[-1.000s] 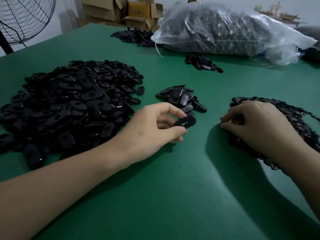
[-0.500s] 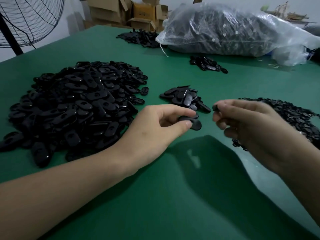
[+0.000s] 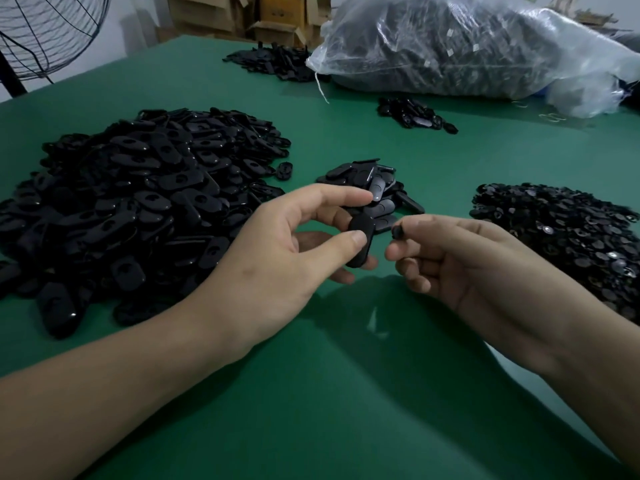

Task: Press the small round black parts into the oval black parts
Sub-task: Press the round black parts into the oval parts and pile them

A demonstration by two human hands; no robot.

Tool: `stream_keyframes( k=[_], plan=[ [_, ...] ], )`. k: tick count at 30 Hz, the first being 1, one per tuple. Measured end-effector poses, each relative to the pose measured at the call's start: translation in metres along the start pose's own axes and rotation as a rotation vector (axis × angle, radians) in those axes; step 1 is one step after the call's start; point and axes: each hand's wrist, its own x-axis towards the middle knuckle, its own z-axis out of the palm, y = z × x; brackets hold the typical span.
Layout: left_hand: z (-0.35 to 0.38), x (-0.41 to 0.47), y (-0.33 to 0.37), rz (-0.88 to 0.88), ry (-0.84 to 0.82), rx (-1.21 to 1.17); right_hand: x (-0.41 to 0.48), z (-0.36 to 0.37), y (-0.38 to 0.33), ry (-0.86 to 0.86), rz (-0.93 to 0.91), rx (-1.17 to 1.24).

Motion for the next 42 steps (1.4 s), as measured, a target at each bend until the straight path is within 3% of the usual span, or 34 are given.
stream_keyframes(
  k=[16,25,34,42],
  plan=[
    [0.006,-0.003,-0.004,0.008,0.033,0.057,-0.003,0.014,0.011,0.13,-0.251,-0.27],
    [0.006,-0.003,-0.001,0.017,0.075,0.102,-0.007,0.013,0.008,0.138,-0.381,-0.661],
    [0.006,-0.006,-0.001,0.22,0.119,0.363,-0.005,0.012,0.006,0.031,-0.2,-0.386],
    [0.006,-0.001,-0.006,0.035,0.12,0.043,-0.006,0.013,0.004,0.092,-0.187,-0.328]
  ],
)
